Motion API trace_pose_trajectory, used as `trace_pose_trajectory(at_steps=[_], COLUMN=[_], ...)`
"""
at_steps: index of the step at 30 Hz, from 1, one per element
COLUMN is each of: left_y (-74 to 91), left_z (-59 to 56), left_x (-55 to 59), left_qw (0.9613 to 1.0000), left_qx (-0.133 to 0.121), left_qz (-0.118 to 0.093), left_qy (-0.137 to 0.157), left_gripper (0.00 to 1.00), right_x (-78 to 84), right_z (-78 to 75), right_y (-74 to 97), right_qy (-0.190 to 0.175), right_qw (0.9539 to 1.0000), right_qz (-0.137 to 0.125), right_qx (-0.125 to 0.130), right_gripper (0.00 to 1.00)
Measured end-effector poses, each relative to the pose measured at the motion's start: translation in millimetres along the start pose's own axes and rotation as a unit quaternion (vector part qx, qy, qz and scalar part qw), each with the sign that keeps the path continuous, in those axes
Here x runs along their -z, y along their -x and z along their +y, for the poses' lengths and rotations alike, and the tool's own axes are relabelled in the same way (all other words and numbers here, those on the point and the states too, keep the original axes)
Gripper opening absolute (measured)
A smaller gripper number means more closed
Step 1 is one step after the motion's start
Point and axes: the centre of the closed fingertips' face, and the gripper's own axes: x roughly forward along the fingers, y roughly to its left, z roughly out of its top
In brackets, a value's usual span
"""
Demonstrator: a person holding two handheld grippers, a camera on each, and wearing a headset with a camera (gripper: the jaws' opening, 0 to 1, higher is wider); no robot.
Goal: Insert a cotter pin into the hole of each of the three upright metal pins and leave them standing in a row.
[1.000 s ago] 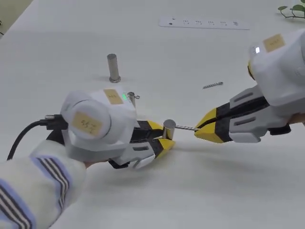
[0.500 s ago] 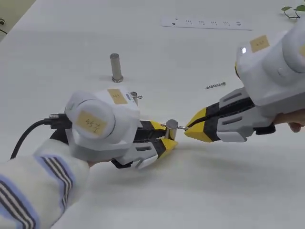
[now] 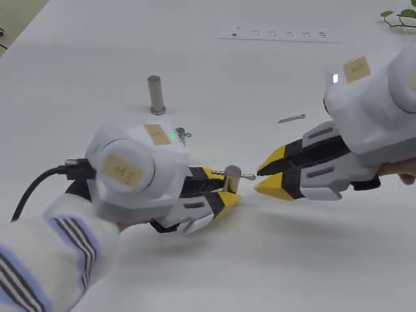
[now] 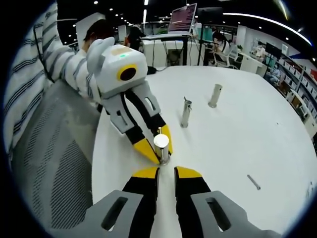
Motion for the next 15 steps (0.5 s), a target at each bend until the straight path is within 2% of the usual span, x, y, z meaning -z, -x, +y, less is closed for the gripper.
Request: trace_pose_trajectory(at_steps=[3, 9, 11, 15], left_y=[0.0, -0.1, -0.2, -0.4], left_z=[0.1, 0.0, 0.1, 0.1], left_x=[0.2, 0.8, 1.0, 1.2], left_qw=[1.0, 1.0, 1.0, 1.0], left_qx=[-0.001, 0.0, -0.001, -0.002], left_qz=[0.0, 0.001, 0.001, 0.001], left_qy=[0.002, 0.006, 0.006, 0.007], left_gripper=[0.11, 0.11, 0.11, 0.11], right_x=[-3.0, -7.9, -11.5, -13.5], right_z=[1.3, 2.0, 3.3, 4.0], right_y=[2.2, -1.7, -3.1, -4.8], right_qy=[-0.016, -0.026, -0.027, -0.021], right_qw=[0.9998, 0.9995, 0.9993, 0.9995], right_qz=[-0.01, -0.016, -0.022, -0.019], right_qx=[-0.004, -0.01, -0.013, -0.014], right_gripper=[0.1, 0.06, 0.03, 0.03])
